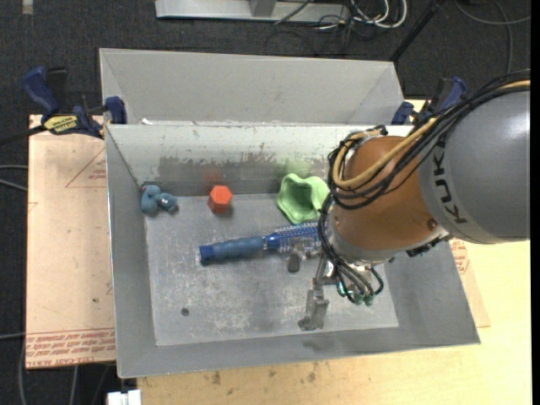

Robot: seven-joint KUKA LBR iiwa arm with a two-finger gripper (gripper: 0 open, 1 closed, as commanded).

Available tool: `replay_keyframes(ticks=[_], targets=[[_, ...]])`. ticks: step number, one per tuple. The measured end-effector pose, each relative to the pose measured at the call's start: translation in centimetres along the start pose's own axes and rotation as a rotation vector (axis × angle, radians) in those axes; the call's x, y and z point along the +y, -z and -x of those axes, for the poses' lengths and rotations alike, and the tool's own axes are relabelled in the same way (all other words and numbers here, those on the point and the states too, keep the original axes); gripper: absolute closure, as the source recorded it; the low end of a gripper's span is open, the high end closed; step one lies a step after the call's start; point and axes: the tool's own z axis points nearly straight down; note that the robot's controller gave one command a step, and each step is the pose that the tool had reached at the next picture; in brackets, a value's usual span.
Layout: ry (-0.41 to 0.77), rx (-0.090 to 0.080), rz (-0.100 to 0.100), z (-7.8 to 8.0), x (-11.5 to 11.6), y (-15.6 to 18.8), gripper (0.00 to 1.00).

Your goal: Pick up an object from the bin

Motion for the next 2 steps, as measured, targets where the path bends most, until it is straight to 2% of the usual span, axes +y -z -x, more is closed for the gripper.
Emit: replay_keyframes(ticks=[1, 2], targets=[[-0.013, -0.013, 0.001, 4.9, -0.7, -1.2, 0.00], [-0.109, -0.022, 0.004, 9.6, -0.1, -7.0, 0.00]])
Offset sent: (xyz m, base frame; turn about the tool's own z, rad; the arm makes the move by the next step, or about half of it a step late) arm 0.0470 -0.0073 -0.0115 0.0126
